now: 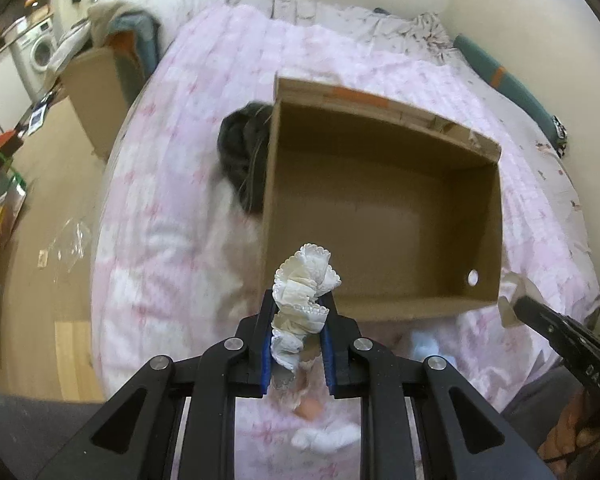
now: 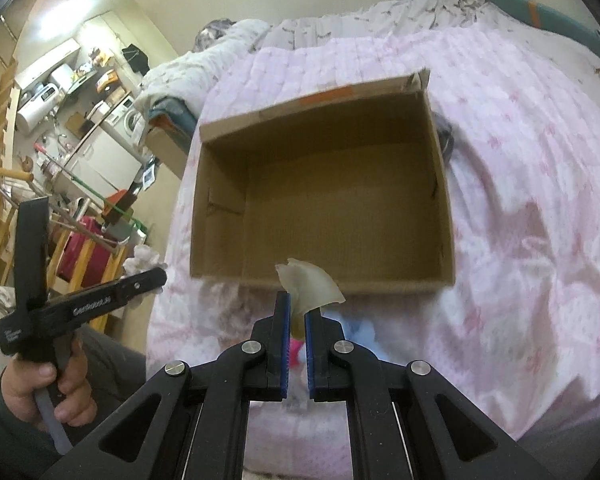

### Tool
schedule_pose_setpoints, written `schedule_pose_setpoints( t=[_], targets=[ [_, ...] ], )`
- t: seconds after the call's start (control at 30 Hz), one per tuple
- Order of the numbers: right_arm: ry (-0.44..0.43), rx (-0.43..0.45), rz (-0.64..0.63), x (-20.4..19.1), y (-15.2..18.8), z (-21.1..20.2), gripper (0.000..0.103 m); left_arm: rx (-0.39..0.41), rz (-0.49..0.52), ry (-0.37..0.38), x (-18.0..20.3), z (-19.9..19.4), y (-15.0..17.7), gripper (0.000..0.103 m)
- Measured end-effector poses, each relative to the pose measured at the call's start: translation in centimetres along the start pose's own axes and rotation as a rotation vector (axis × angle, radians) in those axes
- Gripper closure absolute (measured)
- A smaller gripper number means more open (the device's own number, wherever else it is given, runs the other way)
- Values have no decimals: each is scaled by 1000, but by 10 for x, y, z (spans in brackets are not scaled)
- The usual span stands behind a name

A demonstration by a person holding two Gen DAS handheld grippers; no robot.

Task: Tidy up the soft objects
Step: 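Carry the lace scrunchie with the left tool over the cardboard box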

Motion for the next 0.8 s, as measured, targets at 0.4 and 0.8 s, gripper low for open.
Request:
schedule_pose_setpoints(
  t=[0.4, 0.8],
  targets=[
    [-10, 44, 34, 20, -54, 34, 96, 33, 21, 3, 28, 35, -51, 85],
    [115, -23, 32, 45, -45, 82, 96, -45, 43, -7, 38, 94, -40, 85]
  ],
)
Point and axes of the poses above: each gripper's, at about its wrist camera, not at the fingertips, and z roughly the way its jaws point, x to its right, y to its underside, the point moved 5 cm from there along z, roughly the way its jaws point, and after that the axes turned 5 degrees about -y, right-handed, at the moved point
